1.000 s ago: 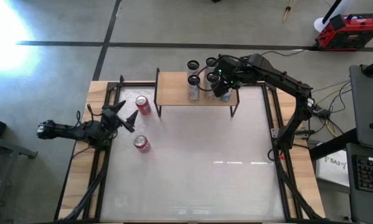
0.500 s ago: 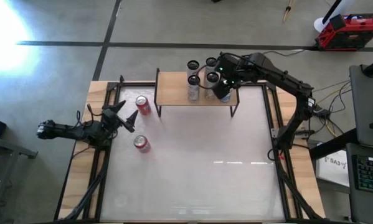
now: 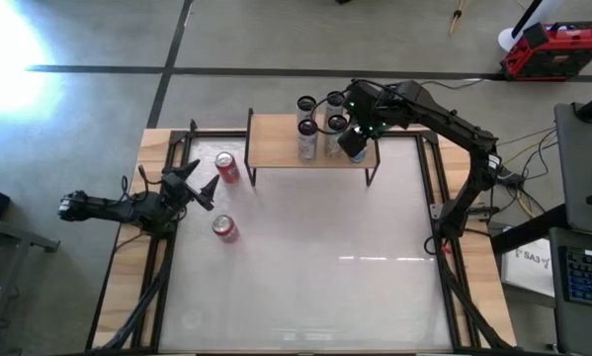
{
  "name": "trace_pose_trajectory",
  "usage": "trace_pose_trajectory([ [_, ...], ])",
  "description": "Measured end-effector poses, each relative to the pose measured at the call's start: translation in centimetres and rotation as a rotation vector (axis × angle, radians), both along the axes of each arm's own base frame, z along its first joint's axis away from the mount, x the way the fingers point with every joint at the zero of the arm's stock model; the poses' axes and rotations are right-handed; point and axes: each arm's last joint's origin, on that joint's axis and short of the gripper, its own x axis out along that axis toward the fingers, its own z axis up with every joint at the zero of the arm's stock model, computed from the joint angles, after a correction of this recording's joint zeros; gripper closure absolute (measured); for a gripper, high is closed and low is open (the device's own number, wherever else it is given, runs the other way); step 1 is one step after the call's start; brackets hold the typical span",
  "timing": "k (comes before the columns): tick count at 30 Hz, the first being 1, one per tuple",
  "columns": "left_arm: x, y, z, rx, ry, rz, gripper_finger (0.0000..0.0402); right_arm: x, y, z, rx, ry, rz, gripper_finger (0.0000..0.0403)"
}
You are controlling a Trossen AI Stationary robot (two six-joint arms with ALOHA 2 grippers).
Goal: Place canned beverage on shelf
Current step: Adjust the blue soda can
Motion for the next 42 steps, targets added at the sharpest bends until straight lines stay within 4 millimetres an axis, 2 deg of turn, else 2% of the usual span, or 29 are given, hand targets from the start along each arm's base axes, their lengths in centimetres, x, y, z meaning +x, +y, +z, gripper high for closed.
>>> trace_pose_trajectory([
  [13,0.00,0.00,0.01,0.000,0.000,0.000,0.0003,-0.05,0.07,-0.03,0.026,0.000,0.037,0.0150],
  [24,0.00,0.00,0.00,0.000,0.000,0.000,0.0003,-0.11,0.08,-0.03,0.029,-0.003,0.004,0.0111],
  [36,0.00,0.00,0.01,0.000,0.000,0.000,0.0003,-0.31,-0.03,-0.06,0.035,-0.040,-0.243,0.0027],
  [42,0.00,0.00,0.01,0.000,0.000,0.000,0.0003,-0.41,-0.05,-0.07,0.056,-0.093,-0.438,0.0020],
])
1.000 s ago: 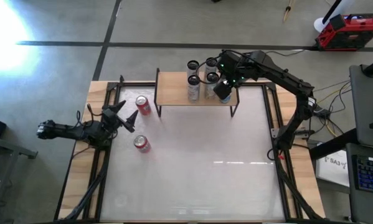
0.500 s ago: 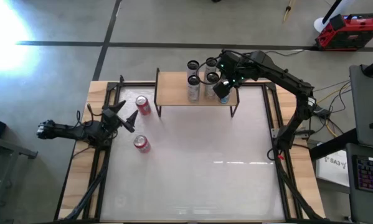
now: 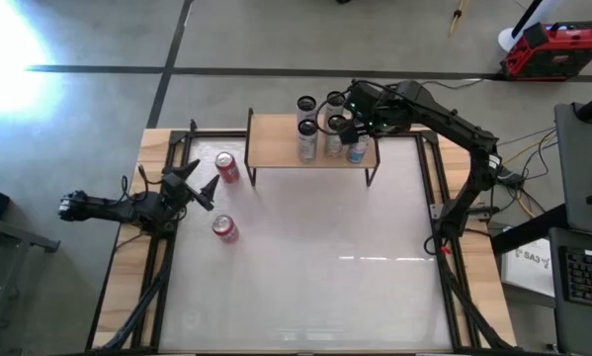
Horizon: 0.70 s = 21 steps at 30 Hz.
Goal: Place canned beverage on shelf
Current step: Adjust the blue soda can
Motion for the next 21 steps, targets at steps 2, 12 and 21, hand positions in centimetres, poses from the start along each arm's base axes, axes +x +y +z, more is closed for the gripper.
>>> trace_pose_trajectory([
  [2,0.0,0.0,0.0,0.000,0.000,0.000,0.0003,0.0,0.0,0.0,0.009,-0.015,-0.044,0.0020],
  [12,0.0,0.0,0.0,0.000,0.000,0.000,0.0003,0.5,1.0,-0.1,0.040,-0.066,-0.157,0.0019],
  [21,0.0,0.0,0.0,0.000,0.000,-0.001,0.0003,1.8,1.0,-1.3,0.061,-0.061,-0.271,0.0019],
])
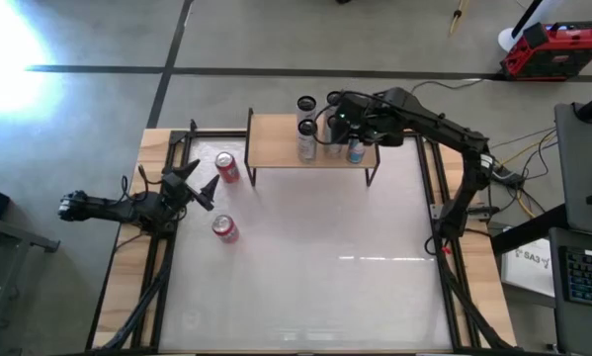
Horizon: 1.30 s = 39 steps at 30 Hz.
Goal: Place canned beverage on shelf
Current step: Adjust the blue soda can
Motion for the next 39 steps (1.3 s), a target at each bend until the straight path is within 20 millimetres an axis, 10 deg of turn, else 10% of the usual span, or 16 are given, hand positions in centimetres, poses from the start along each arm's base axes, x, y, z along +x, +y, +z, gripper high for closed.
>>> trace_pose_trajectory([
  [13,0.00,0.00,-0.01,0.000,0.000,0.000,0.0003,0.33,-0.25,-0.98,0.013,0.039,-0.127,0.0033],
  [28,0.00,0.00,0.00,0.000,0.000,0.000,0.0003,0.36,-0.23,-0.98,0.012,0.055,-0.069,0.0177],
  [39,0.00,0.00,0.00,0.000,0.000,0.001,0.0003,0.27,-0.19,-0.80,-0.006,0.093,0.072,0.0158],
])
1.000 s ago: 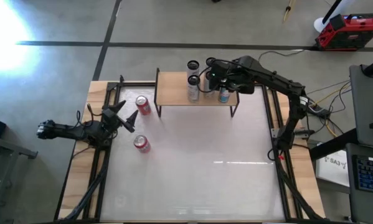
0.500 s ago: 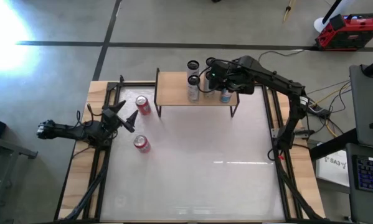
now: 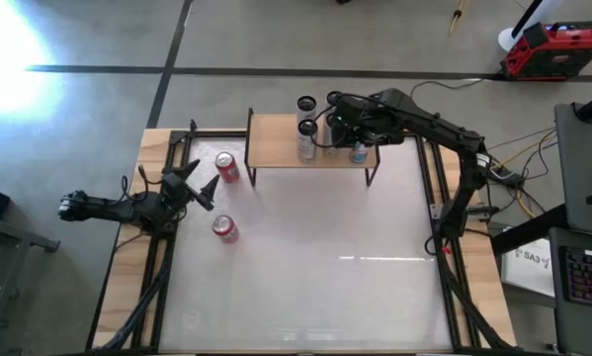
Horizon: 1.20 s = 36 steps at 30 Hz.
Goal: Place canned beverage on shelf
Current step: Adjust the blue soda can
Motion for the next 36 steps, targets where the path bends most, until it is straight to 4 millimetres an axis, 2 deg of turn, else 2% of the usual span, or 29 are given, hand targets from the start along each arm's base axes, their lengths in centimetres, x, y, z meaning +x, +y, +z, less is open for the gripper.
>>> trace_pose_trajectory([
  [9,0.00,0.00,0.00,0.000,0.000,0.000,0.0003,-0.21,0.08,0.32,-0.014,0.009,0.066,0.0166],
  [29,0.00,0.00,0.00,0.000,0.000,0.000,0.0003,-0.22,0.13,0.42,-0.010,0.006,0.097,0.0152],
  [36,0.00,0.00,-0.01,0.000,0.000,0.000,0.0003,-0.14,0.13,0.44,-0.010,0.013,0.155,0.0152],
])
